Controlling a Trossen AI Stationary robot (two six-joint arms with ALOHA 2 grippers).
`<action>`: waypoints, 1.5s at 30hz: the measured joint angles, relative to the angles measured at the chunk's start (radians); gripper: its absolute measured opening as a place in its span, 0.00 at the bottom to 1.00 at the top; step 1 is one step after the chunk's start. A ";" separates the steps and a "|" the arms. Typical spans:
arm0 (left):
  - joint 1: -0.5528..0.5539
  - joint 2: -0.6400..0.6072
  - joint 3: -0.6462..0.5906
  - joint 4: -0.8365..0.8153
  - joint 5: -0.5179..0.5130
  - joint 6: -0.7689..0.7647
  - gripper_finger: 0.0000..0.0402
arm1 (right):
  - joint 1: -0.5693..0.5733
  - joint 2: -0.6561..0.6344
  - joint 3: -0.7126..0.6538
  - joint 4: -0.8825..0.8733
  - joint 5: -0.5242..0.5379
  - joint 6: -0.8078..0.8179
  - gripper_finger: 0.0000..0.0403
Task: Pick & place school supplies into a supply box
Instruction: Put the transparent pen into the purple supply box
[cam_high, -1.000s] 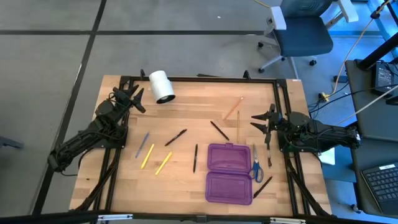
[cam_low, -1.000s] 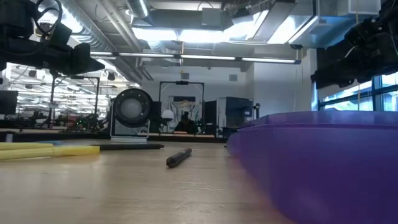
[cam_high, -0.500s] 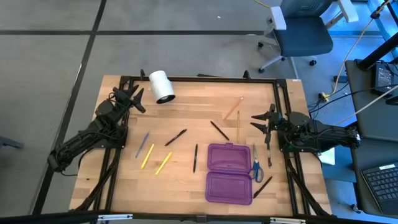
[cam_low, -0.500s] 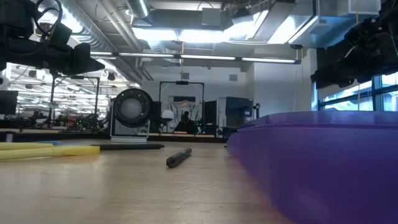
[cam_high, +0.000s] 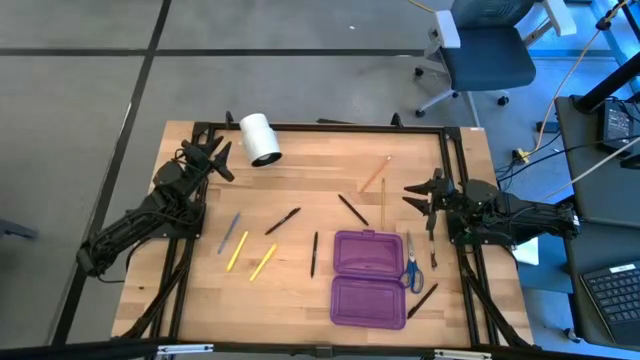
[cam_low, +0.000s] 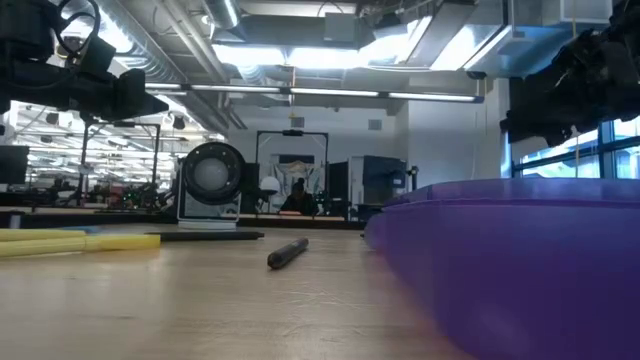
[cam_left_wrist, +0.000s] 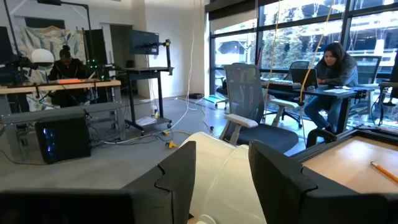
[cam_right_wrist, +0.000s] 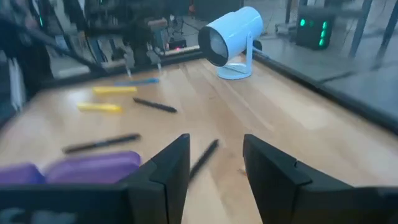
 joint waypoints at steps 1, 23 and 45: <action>0.000 0.000 0.000 0.000 0.000 0.000 0.36 | 0.000 0.000 0.000 0.012 0.000 0.037 0.38; 0.000 0.000 0.000 0.000 0.000 0.000 0.36 | 0.000 0.730 0.635 -0.714 0.069 0.703 0.38; 0.000 0.000 0.000 0.000 0.000 -0.001 0.36 | 0.521 1.147 0.646 -0.945 -0.256 1.633 0.38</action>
